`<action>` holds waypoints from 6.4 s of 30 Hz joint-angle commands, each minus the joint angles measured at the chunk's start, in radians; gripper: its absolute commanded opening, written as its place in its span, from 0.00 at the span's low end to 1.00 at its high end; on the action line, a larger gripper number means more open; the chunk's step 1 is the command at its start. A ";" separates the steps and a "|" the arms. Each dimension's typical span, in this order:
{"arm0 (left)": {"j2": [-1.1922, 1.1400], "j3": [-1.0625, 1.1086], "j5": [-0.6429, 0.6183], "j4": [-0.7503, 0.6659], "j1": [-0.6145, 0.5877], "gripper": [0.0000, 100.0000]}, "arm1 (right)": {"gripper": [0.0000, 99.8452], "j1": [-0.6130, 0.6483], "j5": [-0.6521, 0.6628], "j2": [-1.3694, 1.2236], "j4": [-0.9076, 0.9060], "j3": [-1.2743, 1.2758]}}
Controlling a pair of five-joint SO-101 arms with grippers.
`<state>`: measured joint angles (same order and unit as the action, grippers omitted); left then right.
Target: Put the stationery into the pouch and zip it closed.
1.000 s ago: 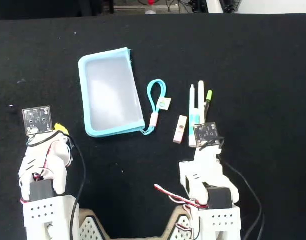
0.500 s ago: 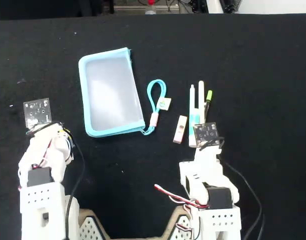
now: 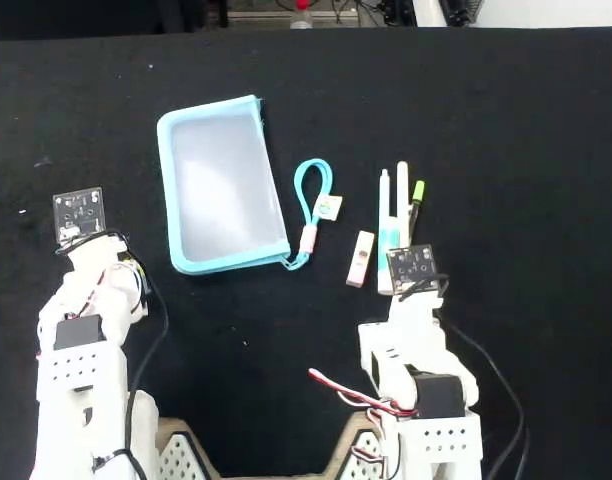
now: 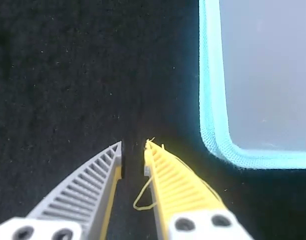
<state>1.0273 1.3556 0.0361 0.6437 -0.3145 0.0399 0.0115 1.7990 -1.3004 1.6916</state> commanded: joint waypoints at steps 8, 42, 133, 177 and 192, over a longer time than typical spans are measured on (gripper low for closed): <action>-0.002 -0.047 -0.008 -0.015 0.007 0.09 | 0.01 -0.011 -0.002 0.097 -0.006 -0.007; -0.255 -0.150 0.028 -0.044 0.010 0.09 | 0.01 -0.011 -0.002 0.097 -0.006 -0.007; -0.450 -0.226 0.029 -0.044 0.005 0.09 | 0.02 -0.189 0.239 0.021 0.124 -0.624; -0.451 -0.236 0.020 -0.043 0.019 0.09 | 0.02 0.078 -0.203 -1.531 0.832 -0.808; -0.462 -0.555 0.118 0.066 0.216 0.09 | 0.13 0.232 -0.262 -1.549 0.839 -0.777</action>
<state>0.5623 0.8830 0.1327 0.7219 -0.1135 0.2378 -0.2386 0.2478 -0.4841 0.9183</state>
